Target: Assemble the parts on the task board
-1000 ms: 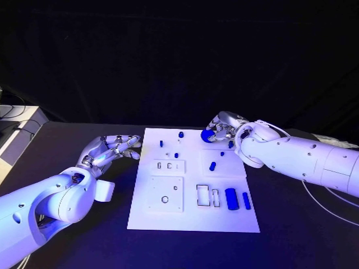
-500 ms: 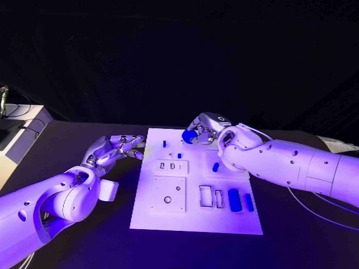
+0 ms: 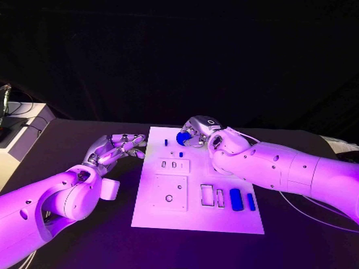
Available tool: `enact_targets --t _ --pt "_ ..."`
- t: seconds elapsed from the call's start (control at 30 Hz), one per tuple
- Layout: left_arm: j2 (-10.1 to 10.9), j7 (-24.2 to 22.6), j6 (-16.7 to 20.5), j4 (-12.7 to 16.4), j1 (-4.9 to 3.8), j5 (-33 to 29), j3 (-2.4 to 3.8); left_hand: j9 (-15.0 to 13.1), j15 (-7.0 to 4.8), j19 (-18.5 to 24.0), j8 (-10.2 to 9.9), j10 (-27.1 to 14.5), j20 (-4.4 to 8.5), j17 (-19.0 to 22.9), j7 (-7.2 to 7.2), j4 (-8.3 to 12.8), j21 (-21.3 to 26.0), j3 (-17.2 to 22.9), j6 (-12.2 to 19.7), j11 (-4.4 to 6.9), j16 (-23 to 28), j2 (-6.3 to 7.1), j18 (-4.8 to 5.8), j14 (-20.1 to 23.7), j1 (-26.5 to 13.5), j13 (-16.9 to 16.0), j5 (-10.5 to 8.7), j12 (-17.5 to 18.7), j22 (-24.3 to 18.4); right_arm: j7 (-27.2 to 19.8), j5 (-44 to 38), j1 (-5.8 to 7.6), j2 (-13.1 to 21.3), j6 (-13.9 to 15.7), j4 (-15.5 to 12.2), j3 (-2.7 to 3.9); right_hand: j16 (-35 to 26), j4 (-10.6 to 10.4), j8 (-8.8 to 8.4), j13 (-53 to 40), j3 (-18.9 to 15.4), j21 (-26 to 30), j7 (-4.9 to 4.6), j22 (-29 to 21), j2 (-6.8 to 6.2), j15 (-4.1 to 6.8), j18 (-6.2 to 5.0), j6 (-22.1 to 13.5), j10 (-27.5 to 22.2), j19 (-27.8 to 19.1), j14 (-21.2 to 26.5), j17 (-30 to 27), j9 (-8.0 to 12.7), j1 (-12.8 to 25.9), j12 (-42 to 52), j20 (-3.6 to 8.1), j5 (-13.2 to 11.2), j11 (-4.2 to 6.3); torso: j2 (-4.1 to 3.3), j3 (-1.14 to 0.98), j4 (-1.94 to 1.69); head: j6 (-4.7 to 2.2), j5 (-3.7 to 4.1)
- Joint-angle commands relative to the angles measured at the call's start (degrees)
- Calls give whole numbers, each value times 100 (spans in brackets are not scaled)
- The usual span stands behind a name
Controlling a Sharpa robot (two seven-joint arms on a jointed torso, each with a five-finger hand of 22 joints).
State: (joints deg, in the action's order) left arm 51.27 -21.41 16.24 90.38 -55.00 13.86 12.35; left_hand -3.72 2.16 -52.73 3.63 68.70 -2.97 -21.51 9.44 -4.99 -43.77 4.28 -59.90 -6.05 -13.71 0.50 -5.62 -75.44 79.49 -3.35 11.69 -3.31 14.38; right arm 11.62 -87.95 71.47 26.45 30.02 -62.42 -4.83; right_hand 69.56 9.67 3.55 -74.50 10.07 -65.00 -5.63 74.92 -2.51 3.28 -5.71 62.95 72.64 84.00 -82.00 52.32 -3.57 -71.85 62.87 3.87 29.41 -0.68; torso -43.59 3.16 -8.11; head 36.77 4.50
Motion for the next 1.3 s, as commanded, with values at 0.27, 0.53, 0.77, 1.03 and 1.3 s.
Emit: enact_targets --t 0.27,0.53,0.77,1.03,1.3 --pt "-9 -13 -47 20 0 18 5 5 -1 14 -1 -37 34 6 -8 -5 -20 21 32 15 -15 15 25 22 -11 -6 -25 -7 -6 63 -251 -43 -112 -39 173 -12 -33 37 31 12 30 -3 -133 880 -2 16 40 116 -14 379 3 5 -34 -2 -44 30 10 1 0 4 0 -5 -10" --pt "-6 -9 -46 25 0 18 5 5 -1 14 -1 -37 34 6 -8 -5 -20 21 32 15 -15 15 25 22 -11 -6 -25 -7 -6 58 -267 -57 -147 -186 204 -24 -43 36 34 12 29 -6 -135 882 -12 13 41 109 -18 378 3 8 -36 8 -53 27 -17 -2 1 4 -5 -1 -20" --pt "8 -1 -41 27 0 18 5 5 1 17 -1 -51 32 10 -1 1 -25 14 46 10 -13 10 23 20 -12 -6 -24 -7 -16 67 -278 -68 -97 -257 152 -36 -43 36 34 12 29 -6 -135 882 -12 13 41 109 -18 378 3 8 -36 8 -53 27 -17 -2 -1 4 8 11 -39" --pt "10 4 -44 24 0 18 5 5 2 17 0 -55 30 12 -1 5 -28 9 49 9 -12 9 22 19 -10 -6 -24 -8 -22 70 -316 -86 -35 -214 46 -41 -49 37 36 6 27 -10 -131 883 -19 14 42 117 -11 378 1 14 -37 4 -48 27 -17 0 -4 -3 7 16 -44" --pt "11 7 -42 19 0 18 5 5 4 18 0 -67 29 14 2 10 -31 7 55 5 -9 10 21 22 -8 -6 -23 -6 -27 65 -347 -98 -14 -176 -8 -42 -49 37 36 6 27 -10 -131 883 -19 14 42 117 -11 378 1 14 -37 4 -48 27 -17 0 -6 -2 4 26 -52"
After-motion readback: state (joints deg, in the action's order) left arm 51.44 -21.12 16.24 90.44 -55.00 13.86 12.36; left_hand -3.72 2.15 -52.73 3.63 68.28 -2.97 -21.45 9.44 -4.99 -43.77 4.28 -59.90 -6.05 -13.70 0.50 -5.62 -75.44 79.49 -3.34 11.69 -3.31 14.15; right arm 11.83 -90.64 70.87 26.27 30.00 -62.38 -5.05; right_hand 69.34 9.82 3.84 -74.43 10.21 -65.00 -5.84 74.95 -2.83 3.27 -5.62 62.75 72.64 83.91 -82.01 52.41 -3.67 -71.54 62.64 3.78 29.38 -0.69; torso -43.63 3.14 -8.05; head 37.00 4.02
